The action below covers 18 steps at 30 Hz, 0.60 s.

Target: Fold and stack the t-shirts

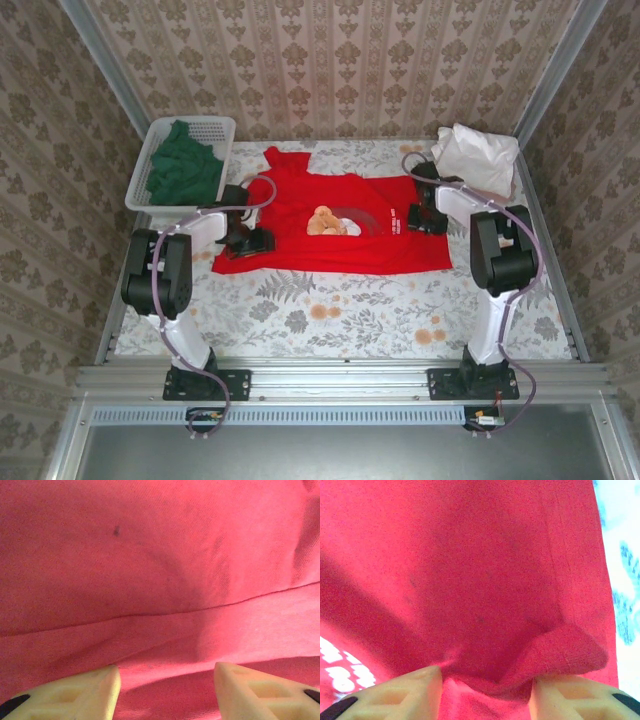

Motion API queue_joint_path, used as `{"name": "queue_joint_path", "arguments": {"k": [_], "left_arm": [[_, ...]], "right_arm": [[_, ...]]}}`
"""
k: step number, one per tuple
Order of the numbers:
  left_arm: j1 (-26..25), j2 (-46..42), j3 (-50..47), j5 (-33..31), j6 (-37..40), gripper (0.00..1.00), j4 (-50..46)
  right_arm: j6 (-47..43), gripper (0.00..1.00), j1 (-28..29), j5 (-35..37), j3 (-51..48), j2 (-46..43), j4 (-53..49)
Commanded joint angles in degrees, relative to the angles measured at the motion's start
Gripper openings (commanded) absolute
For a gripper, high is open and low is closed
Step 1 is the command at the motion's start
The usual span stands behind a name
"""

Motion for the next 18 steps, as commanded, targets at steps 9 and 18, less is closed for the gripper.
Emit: {"name": "queue_joint_path", "arguments": {"k": [9, 18], "left_arm": [[1.93, 1.64, 0.62, -3.36, 0.4, 0.55, -2.59], [2.57, 1.43, -0.72, -3.16, -0.09, 0.55, -2.37]], "right_arm": [[-0.57, 0.57, 0.84, 0.31, 1.43, -5.13, -3.76], [8.15, 0.6, 10.48, -5.6, -20.69, -15.68, 6.79]]}}
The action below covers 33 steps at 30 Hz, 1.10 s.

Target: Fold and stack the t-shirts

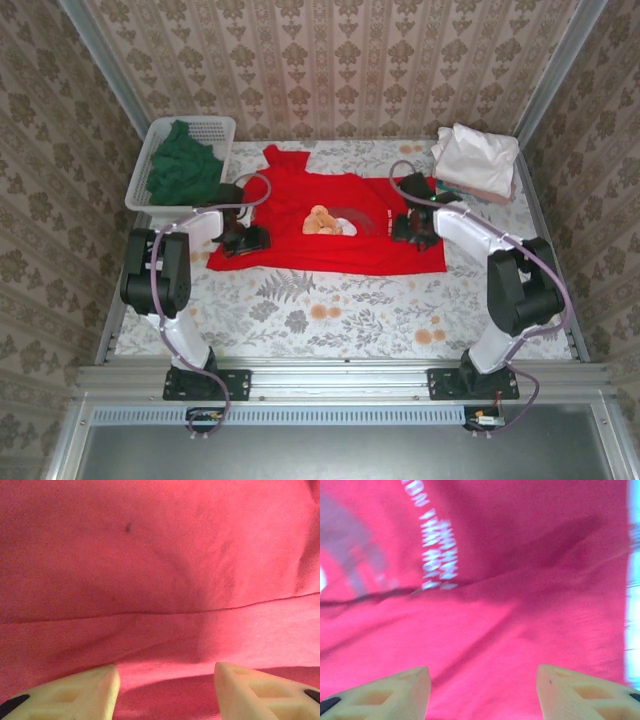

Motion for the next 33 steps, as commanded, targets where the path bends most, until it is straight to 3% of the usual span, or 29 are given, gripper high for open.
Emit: {"name": "queue_joint_path", "arguments": {"k": [1, 6, 13, 16, 19, 23, 30, 33], "left_arm": [[0.91, 1.06, -1.24, -2.26, 0.05, 0.55, -2.56], [1.83, -1.27, -3.7, -2.84, 0.24, 0.56, -2.55], [4.58, -3.33, -5.11, -2.95, 1.28, 0.56, -3.07], [4.96, -3.44, -1.32, -3.33, 2.38, 0.58, -5.49], [4.53, -6.09, 2.45, -4.11, 3.24, 0.7, -8.3], [5.24, -15.11, -2.05, -8.38, 1.61, 1.0, -7.14], [2.73, -28.51, -20.36, -7.26, -6.55, 1.0, 0.71], [4.19, -30.38, -25.79, -8.77, -9.04, 0.89, 1.8]], "right_arm": [[4.92, 0.6, 0.46, -4.44, -5.48, 3.72, 3.71], [6.08, 0.63, -0.59, -1.13, -6.1, 4.75, -0.82], [3.22, 0.67, -7.18, -6.29, -9.08, 3.01, -1.22], [1.29, 0.68, -9.95, -6.28, -9.42, 3.37, -2.05], [-0.77, 0.69, -10.53, -5.58, -7.88, 3.49, -3.15], [-2.38, 0.71, -11.04, -0.6, -6.41, 0.38, -5.24], [-2.7, 0.77, -7.07, -4.32, -5.83, -7.02, -2.58], [-2.28, 0.78, -2.95, -4.73, -5.37, -7.6, -1.43]]}}
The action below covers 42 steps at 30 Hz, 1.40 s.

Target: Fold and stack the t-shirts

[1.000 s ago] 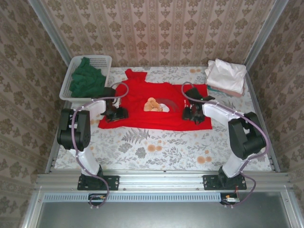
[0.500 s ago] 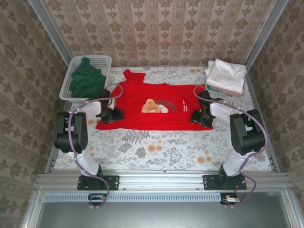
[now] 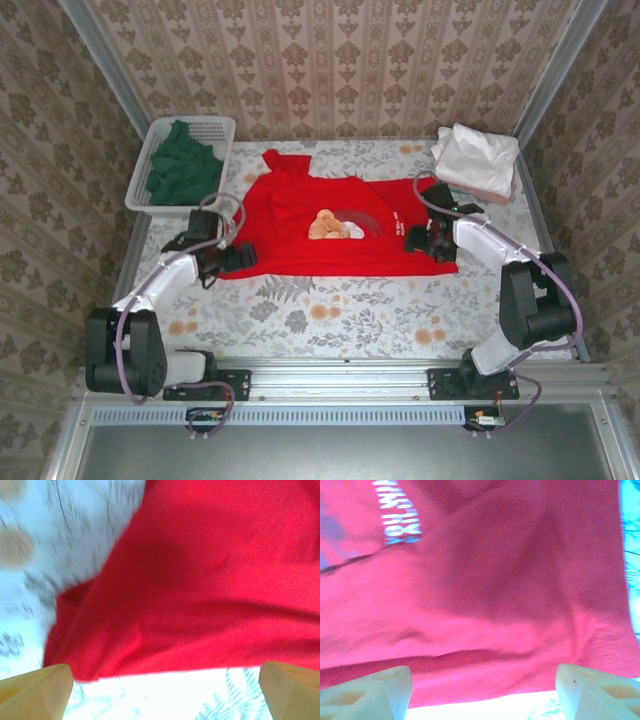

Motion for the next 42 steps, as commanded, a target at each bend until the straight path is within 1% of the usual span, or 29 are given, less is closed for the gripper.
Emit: {"name": "queue_joint_path", "arguments": {"k": [1, 2, 3, 6, 8, 10, 12, 13, 14, 15, 17, 19, 20, 24, 27, 29, 32, 35, 36, 38, 39, 40, 41, 42], "left_arm": [[1.89, -1.1, -4.91, -1.96, -4.44, 0.83, 2.04], [2.78, -0.57, -5.46, -1.88, -4.16, 0.74, 2.89], [3.44, 0.62, -5.38, -1.97, -3.78, 0.69, 3.29], [4.38, 4.44, -2.3, -1.27, -3.04, 0.69, 2.74], [4.66, 6.38, 0.23, -1.78, -3.02, 0.76, 1.31], [5.08, 7.33, 1.91, -2.01, -2.66, 0.76, 0.63], [5.33, 7.3, 2.69, -2.84, -2.14, 0.76, 0.82], [5.54, 7.45, 2.73, -2.94, -1.73, 0.74, 1.52], [6.12, 8.12, 2.84, -2.15, -1.3, 0.7, 2.43], [6.92, 9.5, 3.34, -0.58, -0.91, 0.64, 2.78], [7.62, 12.25, 4.57, 1.04, 0.04, 0.49, 2.52], [7.65, 14.05, 5.14, 1.22, 0.63, 0.49, 2.39], [7.79, 14.63, 5.45, 1.43, 0.9, 0.47, 2.29], [9.08, 13.98, 6.46, 1.25, 1.05, 0.29, 0.5], [10.62, 11.58, 6.72, 3.32, 1.04, 0.17, -0.2], [11.43, 10.67, 7.82, 4.17, 0.89, 0.17, -1.47], [12.59, 10.07, 10.09, 4.82, 1.59, 0.13, -4.3], [13.59, 9.33, 10.88, 5.87, 1.79, 0.13, -5.42], [13.82, 9.32, 11.48, 6.19, 1.88, 0.14, -6.56], [14.39, 8.97, 11.54, 5.69, 1.75, 0.22, -7.62], [14.89, 8.95, 11.23, 5.59, 1.6, 0.26, -7.73], [15.31, 9.12, 10.85, 5.5, 1.54, 0.32, -7.49], [15.61, 9.48, 10.45, 5.58, 1.41, 0.34, -7.39], [15.74, 9.91, 10.06, 5.36, 1.49, 0.33, -7.42]], "right_arm": [[-0.3, 0.78, 4.43, -0.52, 1.28, -0.75, 0.83], [-0.23, 0.78, 5.64, -0.64, 1.33, -0.09, 1.24], [-0.24, 0.78, 6.44, -1.07, 1.46, 0.82, 1.42], [0.97, 0.78, 7.86, -1.43, 1.22, 3.92, 2.26], [1.38, 0.78, 9.06, -2.27, 1.06, 6.01, 3.3], [1.86, 0.78, 9.46, -0.69, 1.2, 7.87, 2.39], [2.28, 0.79, 8.75, 2.34, 0.72, 8.56, 1.56], [2.35, 0.79, 8.08, 2.61, 0.42, 8.78, 1.46], [2.09, 0.79, 7.22, 1.89, 0.07, 8.76, 1.7], [1.95, 0.79, 6.32, 1.08, -0.28, 8.7, 2.05], [1.56, 0.79, 5.44, 0.45, -0.68, 8.21, 2.34], [1.46, 0.79, 5.0, 1.03, -0.84, 7.74, 2.08], [1.2, 0.79, 4.68, 0.99, -0.94, 7.53, 2.04], [0.85, 0.8, 3.17, 1.42, -1.25, 8.11, 1.06], [0.96, 0.8, 2.3, 0.19, -1.8, 8.81, 1.64], [1.27, 0.79, 2.34, -2.51, -2.55, 9.14, 3.06], [1.47, 0.8, 2.99, 0.41, -2.16, 9.19, 1.15], [1.22, 0.8, 1.99, 0.69, -3.21, 8.68, 1.6], [1.13, 0.8, 1.52, 0.62, -3.27, 8.76, 1.38], [0.96, 0.8, 1.22, 1.82, -3.44, 8.92, 0.93], [0.75, 0.8, 0.99, 1.87, -3.52, 9.03, 0.85], [0.61, 0.8, 0.88, 1.64, -3.66, 8.93, 0.96], [0.48, 0.8, 0.87, 1.36, -3.69, 8.97, 1.17], [0.37, 0.8, 0.82, 1.08, -3.74, 8.92, 1.15]]}}
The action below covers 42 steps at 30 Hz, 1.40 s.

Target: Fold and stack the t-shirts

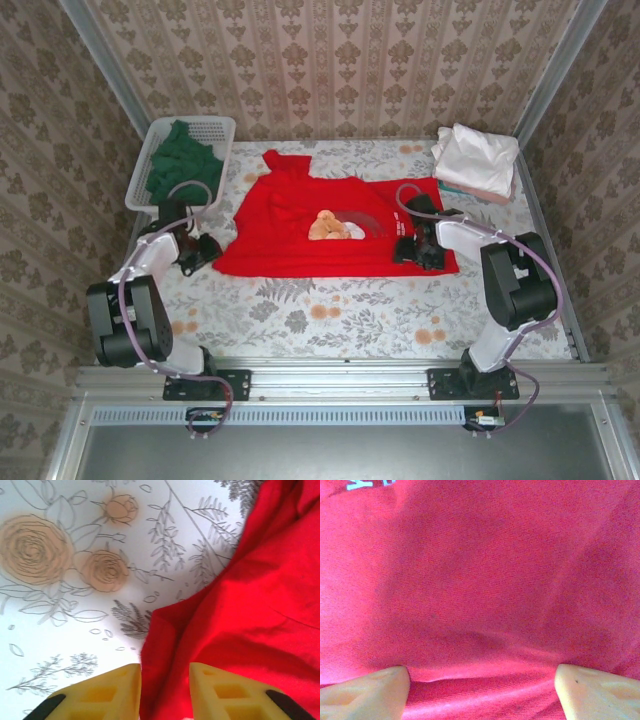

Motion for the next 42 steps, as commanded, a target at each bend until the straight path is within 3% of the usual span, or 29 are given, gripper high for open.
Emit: {"name": "queue_joint_path", "arguments": {"k": [1, 6, 8, 11, 15, 20, 30, 35, 42], "left_arm": [[1.01, 0.23, -0.69, -1.01, 0.45, 0.37, -2.83], [1.09, -2.08, -0.52, -4.73, 0.0, 0.46, -4.94], [-1.02, -4.36, 1.24, -6.21, -0.15, 0.47, -5.77], [-9.03, -5.7, 5.07, -8.39, -2.11, 0.56, -5.58], [-21.58, -0.14, 9.78, -7.27, -5.26, 0.58, 0.39], [-28.4, 11.71, 11.79, -2.84, -5.42, 0.58, 4.49], [-24.01, 17.99, 3.13, -10.44, -2.75, 0.58, 3.57], [-24.15, 12.79, -2.62, -10.58, -4.27, 0.58, 1.04], [-27.08, -2.48, -12.74, -8.86, -10.92, 0.61, -3.12]], "right_arm": [[-0.76, 0.8, -0.74, 1.16, -1.81, 0.06, -2.44], [-1.24, 0.8, -0.38, 0.88, -0.47, -3.8, -5.14], [-1.11, 0.8, 0.5, 1.26, 0.06, -6.84, -4.55], [-0.26, 0.8, 2.12, -1.4, 0.61, -6.96, -0.18], [1.13, 0.8, 5.58, -1.17, 4.41, 0.31, 0.95], [3.42, 0.8, 6.43, 1.04, 3.75, 4.09, 0.65], [1.95, 0.8, 6.3, 2.8, -2.11, -2.77, -3.52], [1.54, 0.8, 6.4, 2.14, -4.94, -5.35, -4.96], [3.28, 0.8, 6.4, 0.18, -10.34, -12.86, -8.78]]}}
